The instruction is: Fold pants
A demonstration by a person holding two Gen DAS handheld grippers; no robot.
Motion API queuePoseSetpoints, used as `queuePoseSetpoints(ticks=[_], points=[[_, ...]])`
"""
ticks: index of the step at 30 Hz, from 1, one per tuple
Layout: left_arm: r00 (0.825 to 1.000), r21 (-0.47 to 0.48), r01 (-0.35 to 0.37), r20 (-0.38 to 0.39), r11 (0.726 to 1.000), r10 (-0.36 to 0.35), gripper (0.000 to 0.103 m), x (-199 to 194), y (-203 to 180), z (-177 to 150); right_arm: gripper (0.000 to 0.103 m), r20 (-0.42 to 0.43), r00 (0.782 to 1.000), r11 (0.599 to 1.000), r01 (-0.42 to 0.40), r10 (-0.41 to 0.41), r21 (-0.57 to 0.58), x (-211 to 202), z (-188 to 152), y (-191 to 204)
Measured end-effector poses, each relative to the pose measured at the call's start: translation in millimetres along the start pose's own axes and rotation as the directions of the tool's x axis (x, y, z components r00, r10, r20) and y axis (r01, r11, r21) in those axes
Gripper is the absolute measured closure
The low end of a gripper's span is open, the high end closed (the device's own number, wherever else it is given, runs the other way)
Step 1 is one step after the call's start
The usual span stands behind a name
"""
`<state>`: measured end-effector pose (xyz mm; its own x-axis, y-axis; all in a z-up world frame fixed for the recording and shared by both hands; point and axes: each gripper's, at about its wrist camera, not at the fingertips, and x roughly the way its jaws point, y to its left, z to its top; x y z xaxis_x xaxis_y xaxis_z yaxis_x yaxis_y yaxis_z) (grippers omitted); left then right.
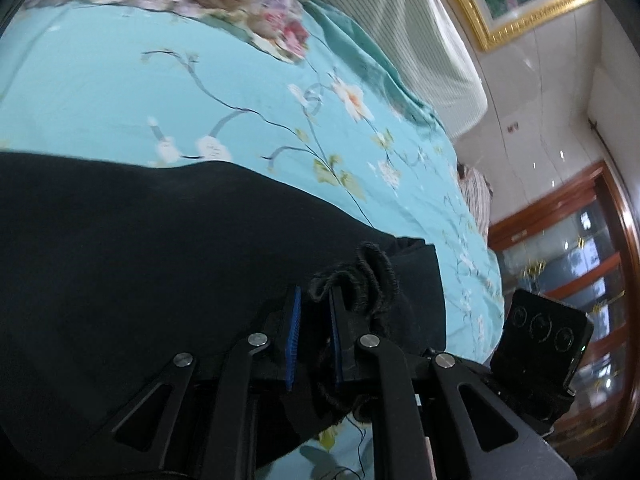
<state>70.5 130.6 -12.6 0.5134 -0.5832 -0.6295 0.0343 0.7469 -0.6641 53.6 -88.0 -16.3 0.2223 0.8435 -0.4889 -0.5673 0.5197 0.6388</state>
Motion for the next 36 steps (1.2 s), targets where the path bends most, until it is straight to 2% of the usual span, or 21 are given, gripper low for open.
queuePoseSetpoints(ticks=[7,13,16,21,29,36], points=[[0.997,-0.090,-0.028,0.070,0.996,0.035,0.089,-34.7,23.6,-15.6,0.054,-0.017,1.000,0.999,-0.010,0.009,-0.049,6.4,0.0,17.8],[0.987,-0.184,-0.049,0.143,0.982,0.076,0.085,-69.7,39.7,-29.8,0.054,-0.015,1.000,0.997,-0.020,0.019,-0.070,8.0,8.4,27.3],[0.978,-0.237,-0.044,0.186,0.971,0.090,0.085,-90.2,47.8,-41.0,0.053,-0.010,1.000,0.996,-0.024,0.023,-0.086,9.5,14.9,32.4],[0.961,-0.315,-0.036,0.249,0.948,0.119,0.077,-123.5,61.9,-58.5,0.047,-0.016,0.999,0.994,-0.029,0.028,-0.109,18.1,26.2,40.5],[0.934,-0.391,-0.053,0.306,0.919,0.184,0.077,-163.4,81.3,-84.6,0.047,-0.072,0.996,0.986,-0.066,0.056,-0.155,48.7,43.7,59.7],[0.916,-0.468,-0.072,0.319,0.881,0.245,0.073,-183.6,105.2,-98.4,0.043,-0.106,0.991,0.976,-0.102,0.083,-0.195,72.6,58.2,77.9]])
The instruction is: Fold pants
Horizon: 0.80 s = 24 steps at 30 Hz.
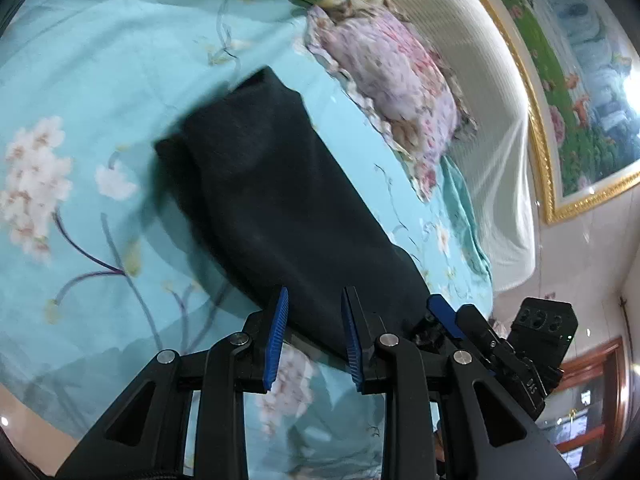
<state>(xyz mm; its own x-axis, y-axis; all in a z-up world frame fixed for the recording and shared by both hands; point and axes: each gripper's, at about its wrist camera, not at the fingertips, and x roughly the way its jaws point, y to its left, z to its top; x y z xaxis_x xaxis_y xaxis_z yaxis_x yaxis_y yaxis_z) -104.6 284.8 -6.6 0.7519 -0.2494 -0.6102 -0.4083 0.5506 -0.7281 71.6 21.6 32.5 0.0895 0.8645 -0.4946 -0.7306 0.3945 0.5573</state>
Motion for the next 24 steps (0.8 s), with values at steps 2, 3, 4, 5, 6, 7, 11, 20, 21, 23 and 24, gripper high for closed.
queuePoseSetpoints(ticks=[2,3,4,5,6,7,11,20,21,23,24], points=[[1.000,-0.014,-0.007,0.011,1.000,0.007,0.072,-2.6,4.8,3.2,0.043,-0.008,1.000,1.000,-0.005,0.005,-0.011,6.0,4.1,3.6],[1.000,-0.023,-0.005,0.013,1.000,0.005,0.072,-3.1,6.8,4.6,0.042,-0.012,1.000,1.000,-0.008,0.008,-0.014,8.8,5.9,5.2],[1.000,-0.032,-0.007,0.014,0.999,0.008,0.072,-2.3,8.5,5.6,0.042,-0.015,1.000,1.000,-0.011,0.011,-0.017,11.5,7.4,6.5],[1.000,-0.042,-0.008,0.015,0.999,0.009,0.072,-2.9,10.9,6.5,0.040,-0.019,1.000,1.000,-0.014,0.014,-0.020,14.4,8.8,7.6],[1.000,-0.048,-0.009,0.015,0.999,0.009,0.072,-2.6,12.1,7.8,0.039,-0.022,1.000,1.000,-0.015,0.015,-0.023,16.4,9.9,8.0],[1.000,-0.053,-0.016,0.015,0.998,0.016,0.072,-2.4,13.3,9.3,0.039,-0.026,1.000,1.000,-0.016,0.016,-0.025,19.2,11.4,9.0],[0.999,-0.080,-0.015,0.030,0.997,0.018,0.072,-4.6,18.8,13.3,0.039,-0.040,0.999,0.999,-0.024,0.022,-0.035,27.8,17.3,9.7],[0.995,-0.092,-0.047,0.084,0.995,0.055,0.053,-15.0,17.2,15.1,0.038,-0.079,0.996,0.995,-0.039,0.032,-0.087,51.3,42.7,14.0],[0.995,-0.101,-0.051,0.085,0.994,0.060,0.053,-13.3,19.4,16.1,0.038,-0.084,0.996,0.994,-0.039,0.030,-0.099,55.4,46.3,14.7],[0.995,-0.127,-0.052,0.074,0.991,0.061,0.053,-7.0,25.4,19.3,0.037,-0.099,0.995,0.992,-0.038,0.026,-0.124,65.9,54.5,15.7],[0.995,-0.136,-0.059,0.072,0.989,0.069,0.053,-4.8,26.9,20.6,0.037,-0.110,0.994,0.990,-0.041,0.026,-0.133,72.0,58.8,15.8]])
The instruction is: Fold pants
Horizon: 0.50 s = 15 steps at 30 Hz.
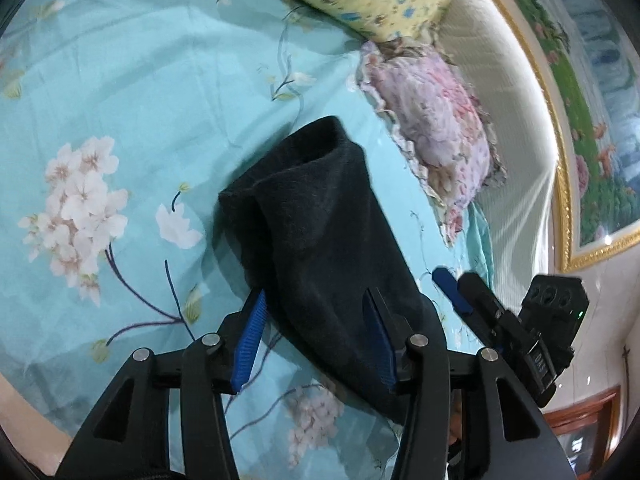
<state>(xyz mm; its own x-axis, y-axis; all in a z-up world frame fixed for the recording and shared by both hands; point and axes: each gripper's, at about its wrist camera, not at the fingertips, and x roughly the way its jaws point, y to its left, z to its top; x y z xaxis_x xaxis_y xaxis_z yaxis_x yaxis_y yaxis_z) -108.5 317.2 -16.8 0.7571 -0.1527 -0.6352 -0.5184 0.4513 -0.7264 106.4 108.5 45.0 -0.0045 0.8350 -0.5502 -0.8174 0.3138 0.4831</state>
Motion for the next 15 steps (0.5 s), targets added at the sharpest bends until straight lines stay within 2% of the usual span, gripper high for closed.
queuePoseSetpoints(ticks=[5,9,15], points=[[0.999,-0.045,-0.048,0.006,0.998,0.048,0.053,6.9,10.6,3.3,0.037,-0.084,0.996,0.997,-0.011,0.005,-0.077,35.9,26.1,-0.7],[0.999,-0.072,-0.041,0.001,0.997,0.041,0.053,12.4,17.5,5.5,0.037,-0.164,0.986,0.988,-0.030,0.005,-0.150,65.5,39.7,1.7],[0.998,-0.076,-0.053,0.017,0.996,0.054,0.057,18.0,15.7,13.0,0.037,-0.301,0.953,0.968,-0.061,-0.016,-0.244,115.5,58.6,6.1]])
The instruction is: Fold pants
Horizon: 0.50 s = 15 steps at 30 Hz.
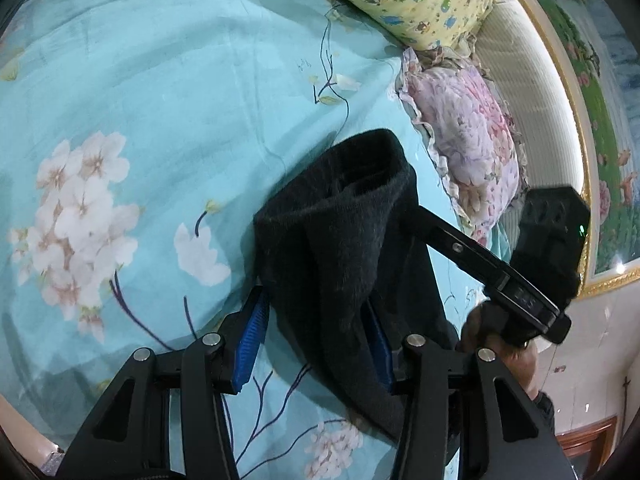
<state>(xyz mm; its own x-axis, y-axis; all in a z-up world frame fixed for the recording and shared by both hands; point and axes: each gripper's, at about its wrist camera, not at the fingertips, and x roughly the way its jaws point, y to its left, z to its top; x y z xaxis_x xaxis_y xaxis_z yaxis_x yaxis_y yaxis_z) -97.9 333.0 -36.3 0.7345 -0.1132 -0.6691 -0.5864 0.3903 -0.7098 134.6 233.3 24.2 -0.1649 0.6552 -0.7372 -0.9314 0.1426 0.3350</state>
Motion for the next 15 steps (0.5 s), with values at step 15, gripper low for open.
queuePoseSetpoints(ticks=[15], points=[[0.999,0.031,-0.030,0.034,0.999,0.029,0.079,5.4,-5.7,4.2,0.075,-0.192,0.978,0.984,-0.110,0.083,-0.138,47.3,31.9,22.6]])
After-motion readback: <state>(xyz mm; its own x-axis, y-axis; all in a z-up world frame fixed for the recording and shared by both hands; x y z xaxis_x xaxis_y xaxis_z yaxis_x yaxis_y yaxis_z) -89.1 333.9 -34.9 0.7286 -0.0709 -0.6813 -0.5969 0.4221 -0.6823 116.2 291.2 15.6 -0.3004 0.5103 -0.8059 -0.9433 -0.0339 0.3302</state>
